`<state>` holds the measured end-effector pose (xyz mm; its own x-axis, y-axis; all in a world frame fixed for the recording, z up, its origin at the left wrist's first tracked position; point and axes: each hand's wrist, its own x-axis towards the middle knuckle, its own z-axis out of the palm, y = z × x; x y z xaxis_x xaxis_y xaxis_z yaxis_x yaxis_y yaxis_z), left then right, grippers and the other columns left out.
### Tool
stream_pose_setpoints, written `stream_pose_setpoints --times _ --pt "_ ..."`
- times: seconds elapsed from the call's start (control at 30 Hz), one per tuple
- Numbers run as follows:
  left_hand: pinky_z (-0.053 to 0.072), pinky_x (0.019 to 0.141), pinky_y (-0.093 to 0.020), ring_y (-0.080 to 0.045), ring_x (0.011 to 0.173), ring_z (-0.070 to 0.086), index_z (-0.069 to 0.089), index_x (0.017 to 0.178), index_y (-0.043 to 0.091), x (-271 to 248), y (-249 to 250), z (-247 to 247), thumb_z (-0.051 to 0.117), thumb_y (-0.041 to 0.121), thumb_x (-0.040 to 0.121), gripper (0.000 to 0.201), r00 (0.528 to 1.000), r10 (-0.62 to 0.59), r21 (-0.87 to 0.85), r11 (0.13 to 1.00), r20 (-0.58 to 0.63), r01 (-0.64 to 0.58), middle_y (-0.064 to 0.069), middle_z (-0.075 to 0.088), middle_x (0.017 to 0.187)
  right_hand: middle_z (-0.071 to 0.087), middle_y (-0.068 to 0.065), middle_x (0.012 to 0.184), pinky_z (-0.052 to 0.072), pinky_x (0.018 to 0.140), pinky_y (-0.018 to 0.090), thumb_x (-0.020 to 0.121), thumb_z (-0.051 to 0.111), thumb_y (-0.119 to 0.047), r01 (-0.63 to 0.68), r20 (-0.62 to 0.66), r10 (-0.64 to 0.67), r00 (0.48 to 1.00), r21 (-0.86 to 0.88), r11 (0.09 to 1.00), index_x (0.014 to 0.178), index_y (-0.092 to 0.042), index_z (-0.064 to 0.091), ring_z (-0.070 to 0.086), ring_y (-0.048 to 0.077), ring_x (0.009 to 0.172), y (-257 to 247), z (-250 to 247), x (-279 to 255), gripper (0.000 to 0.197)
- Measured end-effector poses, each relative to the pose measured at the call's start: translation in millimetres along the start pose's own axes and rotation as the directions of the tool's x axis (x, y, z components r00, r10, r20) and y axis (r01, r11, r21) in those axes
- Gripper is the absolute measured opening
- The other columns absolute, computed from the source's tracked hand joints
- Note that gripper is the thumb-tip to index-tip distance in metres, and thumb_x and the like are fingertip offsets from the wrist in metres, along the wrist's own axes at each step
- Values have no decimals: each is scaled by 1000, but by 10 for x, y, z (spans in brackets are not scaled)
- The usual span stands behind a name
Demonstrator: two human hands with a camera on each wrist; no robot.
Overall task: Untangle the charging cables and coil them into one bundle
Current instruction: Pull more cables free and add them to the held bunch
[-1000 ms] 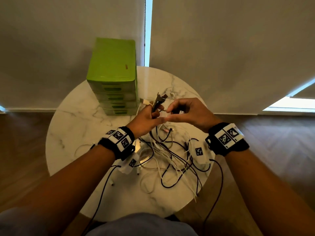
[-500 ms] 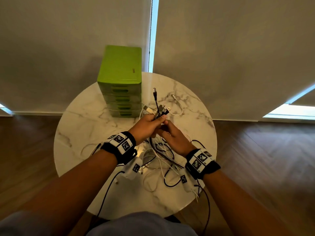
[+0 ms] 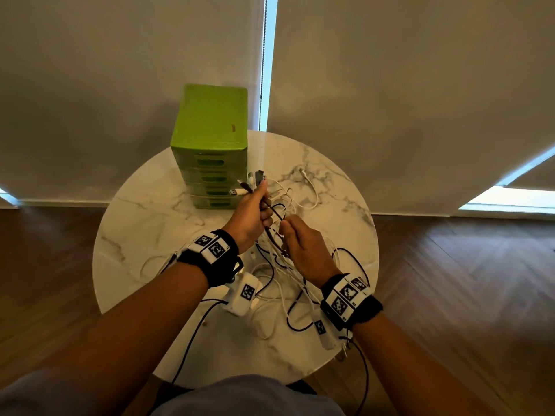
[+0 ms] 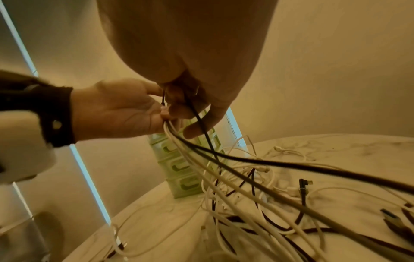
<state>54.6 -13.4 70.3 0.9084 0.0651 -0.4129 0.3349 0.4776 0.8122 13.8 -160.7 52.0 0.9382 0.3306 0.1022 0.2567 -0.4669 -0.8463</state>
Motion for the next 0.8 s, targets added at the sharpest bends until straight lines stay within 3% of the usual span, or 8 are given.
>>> stream_pose_setpoints --times 0.23,0.3,0.4,0.47,0.57,0.6,0.73,0.8 --pt "47 61 -29 -17 62 56 43 79 16 -76 -40 -46 31 41 109 41 992 45 83 995 117 -55 3 46 62 57 -6 71 46 69 37 108 40 -35 13 184 -11 983 -12 1000 89 -16 54 53 9 65 67 74 -103 30" --pt "51 60 -33 -18 56 52 41 78 16 -124 -18 -73 31 43 108 42 981 48 54 997 186 -59 1 40 61 59 -2 71 47 77 42 106 39 -45 -47 255 55 965 -38 998 83 -21 56 54 10 65 63 18 -53 38" --pt "33 51 -27 -11 48 28 38 75 18 -166 78 -154 31 45 107 43 974 62 50 996 217 -74 5 26 58 59 -3 69 42 74 36 104 31 -58 -102 385 153 910 -152 983 73 -30 55 52 8 65 127 -130 52 48" --pt "22 50 -26 -8 47 22 37 74 19 -164 189 -227 31 44 108 42 972 67 25 997 223 -74 9 24 55 60 -4 74 35 83 30 102 25 -62 -63 471 172 865 -239 969 76 -26 56 53 9 73 209 -237 81 54" --pt "17 46 -22 -5 42 21 35 73 20 -151 489 -365 29 43 108 42 973 104 -15 995 206 -103 10 24 52 72 0 110 36 98 32 102 24 -62 -101 521 320 791 -405 909 111 -35 69 59 23 106 423 -392 57 54" --pt "17 46 -22 -5 42 21 35 73 21 -143 598 -412 29 43 108 42 972 124 -15 992 200 -123 10 24 52 72 6 115 37 98 33 102 24 -63 -106 495 347 797 -452 886 117 -31 69 60 27 109 500 -430 56 58" --pt "20 46 -23 -7 46 21 37 75 20 -135 751 -531 30 43 108 41 973 184 146 968 136 -204 9 24 55 69 10 79 46 84 39 104 29 -55 -16 362 260 895 -557 830 81 -23 55 65 33 83 593 -376 188 47" --pt "25 48 -23 -8 49 26 39 76 19 -170 672 -502 32 43 108 40 979 174 257 946 111 -197 7 29 56 67 11 76 47 74 43 105 33 -51 -79 219 199 955 -461 884 78 -15 57 63 34 78 475 -272 307 51"
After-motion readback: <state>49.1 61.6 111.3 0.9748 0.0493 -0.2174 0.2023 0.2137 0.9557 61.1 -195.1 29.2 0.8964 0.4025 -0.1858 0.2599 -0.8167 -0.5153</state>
